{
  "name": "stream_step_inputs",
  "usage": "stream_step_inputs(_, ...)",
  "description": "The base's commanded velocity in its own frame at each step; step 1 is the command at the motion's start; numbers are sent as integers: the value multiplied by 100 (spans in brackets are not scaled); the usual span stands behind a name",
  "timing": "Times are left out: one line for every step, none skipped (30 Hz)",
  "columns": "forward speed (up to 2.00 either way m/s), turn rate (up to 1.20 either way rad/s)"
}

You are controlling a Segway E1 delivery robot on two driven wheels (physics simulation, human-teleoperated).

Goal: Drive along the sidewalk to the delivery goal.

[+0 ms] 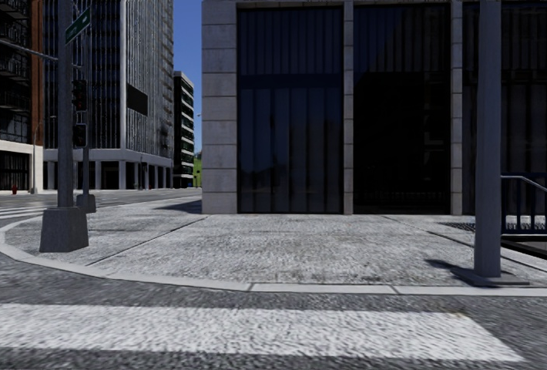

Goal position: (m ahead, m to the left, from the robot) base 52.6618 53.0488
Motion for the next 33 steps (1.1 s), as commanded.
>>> stream_step_inputs(200,0)
stream_step_inputs(200,0)
stream_step_inputs(200,0)
stream_step_inputs(200,0)
stream_step_inputs(200,0)
stream_step_inputs(200,0)
stream_step_inputs(200,0)
stream_step_inputs(200,0)
stream_step_inputs(200,0)
stream_step_inputs(200,0)
stream_step_inputs(200,0)
stream_step_inputs(200,4)
stream_step_inputs(200,4)
stream_step_inputs(200,9)
stream_step_inputs(188,12)
stream_step_inputs(166,14)
stream_step_inputs(157,16)
stream_step_inputs(152,20)
stream_step_inputs(152,20)
stream_step_inputs(145,25)
stream_step_inputs(138,28)
stream_step_inputs(135,30)
stream_step_inputs(134,30)
stream_step_inputs(134,30)
stream_step_inputs(134,30)
stream_step_inputs(133,30)
stream_step_inputs(133,30)
stream_step_inputs(133,30)
stream_step_inputs(133,30)
stream_step_inputs(133,30)
stream_step_inputs(133,30)
stream_step_inputs(133,30)
stream_step_inputs(133,30)
